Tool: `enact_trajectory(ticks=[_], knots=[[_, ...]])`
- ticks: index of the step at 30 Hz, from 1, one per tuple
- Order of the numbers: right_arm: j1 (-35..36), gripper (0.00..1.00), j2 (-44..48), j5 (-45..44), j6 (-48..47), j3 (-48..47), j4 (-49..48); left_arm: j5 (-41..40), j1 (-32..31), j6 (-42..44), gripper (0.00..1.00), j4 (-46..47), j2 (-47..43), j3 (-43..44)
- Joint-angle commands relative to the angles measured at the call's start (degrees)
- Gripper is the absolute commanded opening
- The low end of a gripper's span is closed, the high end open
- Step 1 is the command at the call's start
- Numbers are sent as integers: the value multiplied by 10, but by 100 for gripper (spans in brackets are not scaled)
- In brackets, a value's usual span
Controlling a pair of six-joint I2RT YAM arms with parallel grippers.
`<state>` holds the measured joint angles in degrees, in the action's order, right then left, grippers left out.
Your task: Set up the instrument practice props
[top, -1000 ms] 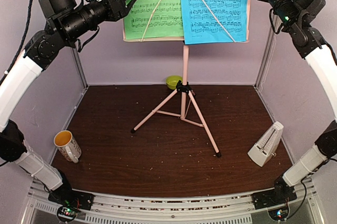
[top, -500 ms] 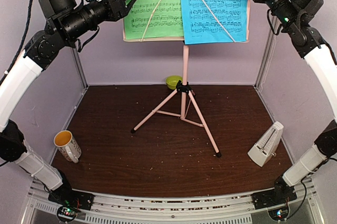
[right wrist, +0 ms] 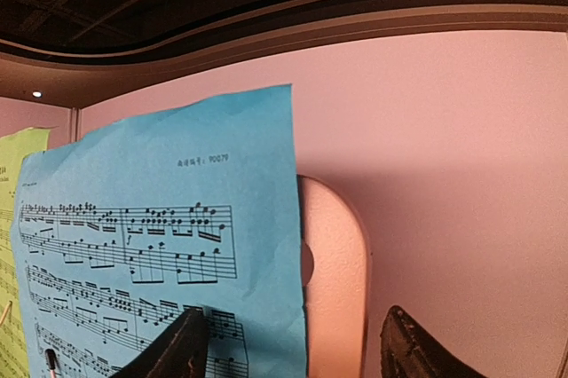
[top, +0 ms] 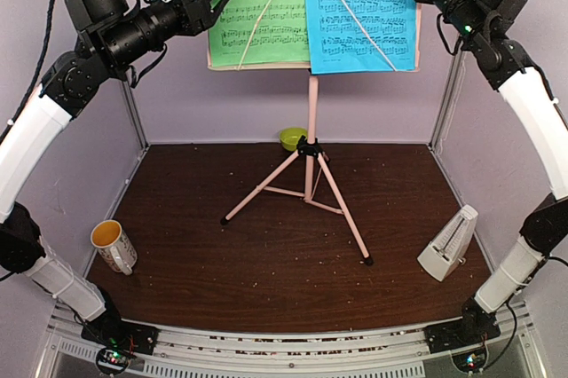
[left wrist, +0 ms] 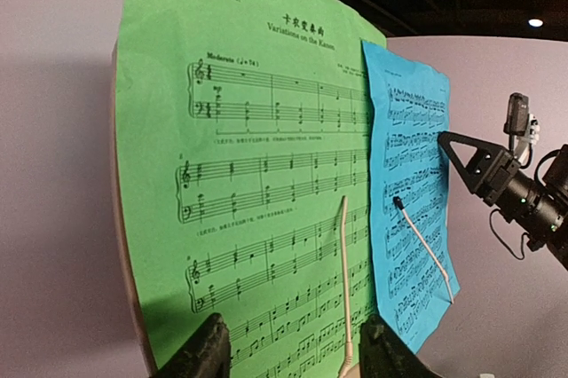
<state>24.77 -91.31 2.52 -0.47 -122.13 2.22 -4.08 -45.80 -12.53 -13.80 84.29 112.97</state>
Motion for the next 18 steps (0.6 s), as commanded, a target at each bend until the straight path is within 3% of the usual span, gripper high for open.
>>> enact_trajectory(ticks=[1, 9, 18], knots=[[2, 60, 8, -22, -5, -9, -5, 3, 4, -5, 51, 21, -15, -5], [1, 39, 17, -40, -14, 9, -15, 0, 4, -4, 51, 24, -21, -13], [-2, 25, 27, -53, -29, 18, -22, -1, 4, -2, 51, 25, -23, -15]])
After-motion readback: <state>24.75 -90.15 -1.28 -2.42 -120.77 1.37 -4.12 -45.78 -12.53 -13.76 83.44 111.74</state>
